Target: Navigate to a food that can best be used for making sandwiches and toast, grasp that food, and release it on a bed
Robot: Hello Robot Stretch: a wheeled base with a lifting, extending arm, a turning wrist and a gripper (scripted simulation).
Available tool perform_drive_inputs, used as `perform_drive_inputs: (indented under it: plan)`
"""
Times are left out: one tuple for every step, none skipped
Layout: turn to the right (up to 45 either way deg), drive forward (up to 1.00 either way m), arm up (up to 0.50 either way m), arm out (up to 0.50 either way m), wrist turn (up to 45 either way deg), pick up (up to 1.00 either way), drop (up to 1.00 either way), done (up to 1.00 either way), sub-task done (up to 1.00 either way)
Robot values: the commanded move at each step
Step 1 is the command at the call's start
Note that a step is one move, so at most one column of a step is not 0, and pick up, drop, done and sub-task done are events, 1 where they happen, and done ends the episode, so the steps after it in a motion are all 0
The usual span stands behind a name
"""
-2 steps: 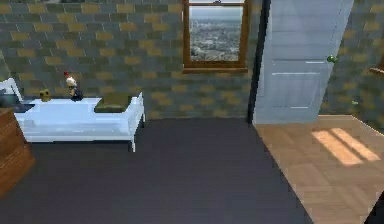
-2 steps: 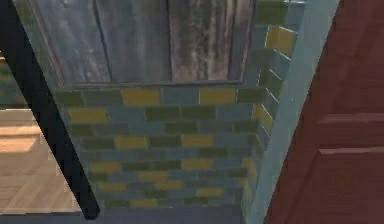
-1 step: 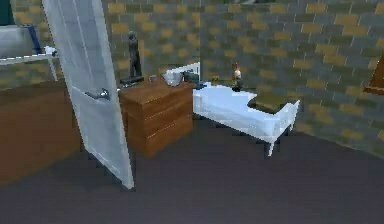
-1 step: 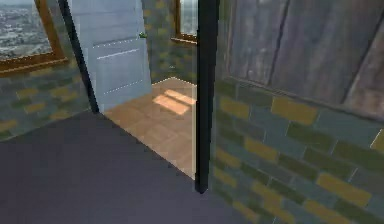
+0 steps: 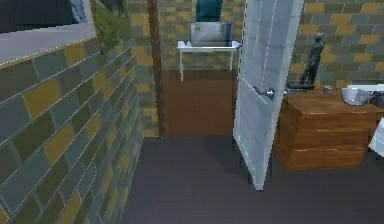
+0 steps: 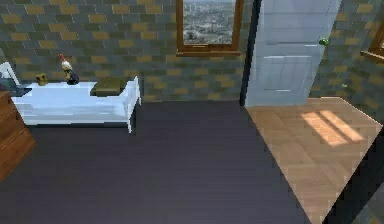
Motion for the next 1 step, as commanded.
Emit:
perform_drive_inputs:
  plan:
    - [0.0,0.45,0.0,0.0,0.0,0.0,0.0,0.0,0.0]
